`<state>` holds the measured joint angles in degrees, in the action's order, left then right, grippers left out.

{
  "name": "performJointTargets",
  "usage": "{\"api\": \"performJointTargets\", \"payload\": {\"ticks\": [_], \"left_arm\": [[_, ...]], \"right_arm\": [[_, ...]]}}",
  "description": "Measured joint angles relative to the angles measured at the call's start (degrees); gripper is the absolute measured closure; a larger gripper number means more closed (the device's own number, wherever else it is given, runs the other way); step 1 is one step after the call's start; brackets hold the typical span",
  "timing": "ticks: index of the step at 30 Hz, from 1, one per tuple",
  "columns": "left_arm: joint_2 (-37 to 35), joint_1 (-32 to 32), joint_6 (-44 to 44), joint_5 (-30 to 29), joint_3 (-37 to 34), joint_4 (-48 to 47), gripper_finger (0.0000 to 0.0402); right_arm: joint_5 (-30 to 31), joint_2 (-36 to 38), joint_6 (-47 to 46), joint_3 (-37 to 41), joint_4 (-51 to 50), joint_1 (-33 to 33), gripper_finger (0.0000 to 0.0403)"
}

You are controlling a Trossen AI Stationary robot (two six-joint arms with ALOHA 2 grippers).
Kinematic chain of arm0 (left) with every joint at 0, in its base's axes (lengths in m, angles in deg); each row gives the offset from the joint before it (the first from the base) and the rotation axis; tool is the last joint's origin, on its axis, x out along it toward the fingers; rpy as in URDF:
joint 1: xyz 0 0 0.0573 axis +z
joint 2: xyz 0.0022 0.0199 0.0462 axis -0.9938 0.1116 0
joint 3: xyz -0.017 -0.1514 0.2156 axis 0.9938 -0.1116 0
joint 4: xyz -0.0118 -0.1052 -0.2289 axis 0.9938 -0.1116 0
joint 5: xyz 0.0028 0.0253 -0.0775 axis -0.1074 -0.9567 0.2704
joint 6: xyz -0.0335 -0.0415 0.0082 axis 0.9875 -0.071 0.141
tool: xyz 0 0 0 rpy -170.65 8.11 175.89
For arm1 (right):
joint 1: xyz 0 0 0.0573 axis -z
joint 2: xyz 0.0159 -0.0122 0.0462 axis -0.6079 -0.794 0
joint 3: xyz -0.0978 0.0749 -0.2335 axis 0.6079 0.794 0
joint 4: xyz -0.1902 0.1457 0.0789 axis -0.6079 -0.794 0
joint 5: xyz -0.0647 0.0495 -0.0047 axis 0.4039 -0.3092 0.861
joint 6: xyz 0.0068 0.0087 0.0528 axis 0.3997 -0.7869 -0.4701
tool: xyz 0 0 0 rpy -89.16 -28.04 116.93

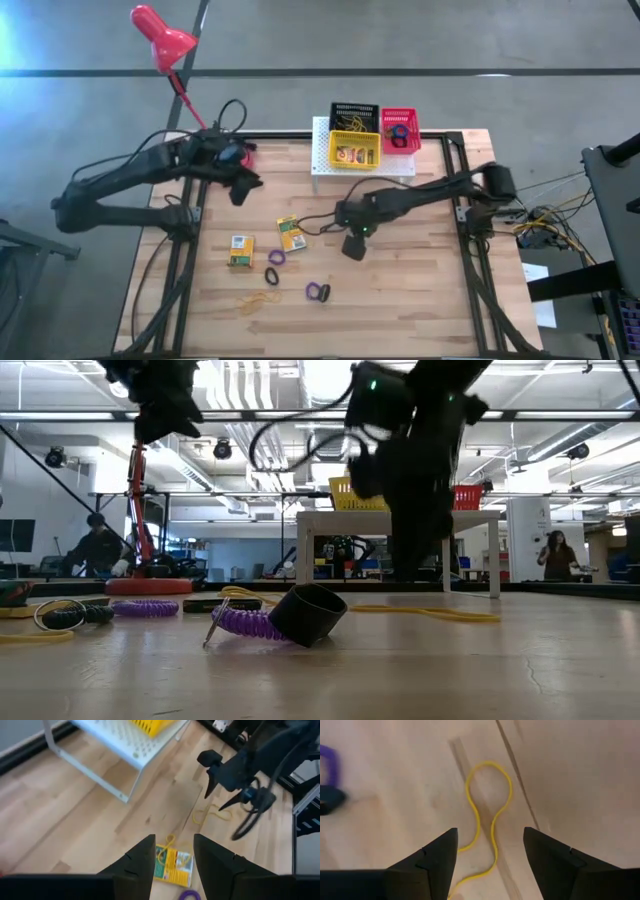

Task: Pick & Place Office Desk Supplies
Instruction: Put the yellow rubber band in the black bin on the shelf

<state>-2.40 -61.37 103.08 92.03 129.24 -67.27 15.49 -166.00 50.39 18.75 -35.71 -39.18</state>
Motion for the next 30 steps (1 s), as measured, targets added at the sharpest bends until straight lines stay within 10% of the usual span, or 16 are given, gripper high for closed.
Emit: {"api": "performJointTargets", "payload": {"ticks": [12, 23, 30], "left_arm": [[-2.38, -0.04, 0.11, 0.04, -2.99, 0.12, 0.0264], [-2.36, -0.04, -2.19, 0.05, -2.99, 2.04, 0.0264], [-2.36, -0.04, -3.13, 0.05, -2.99, 2.07, 0.0264]], "right_arm": [[7.01, -5.9, -3.71, -0.29, 0.09, -3.36, 0.0226], [11.44, -7.92, -5.44, -0.49, -1.12, -6.13, 0.0385], [8.79, -2.17, -6.35, -4.04, -1.84, -7.07, 0.0394]]}}
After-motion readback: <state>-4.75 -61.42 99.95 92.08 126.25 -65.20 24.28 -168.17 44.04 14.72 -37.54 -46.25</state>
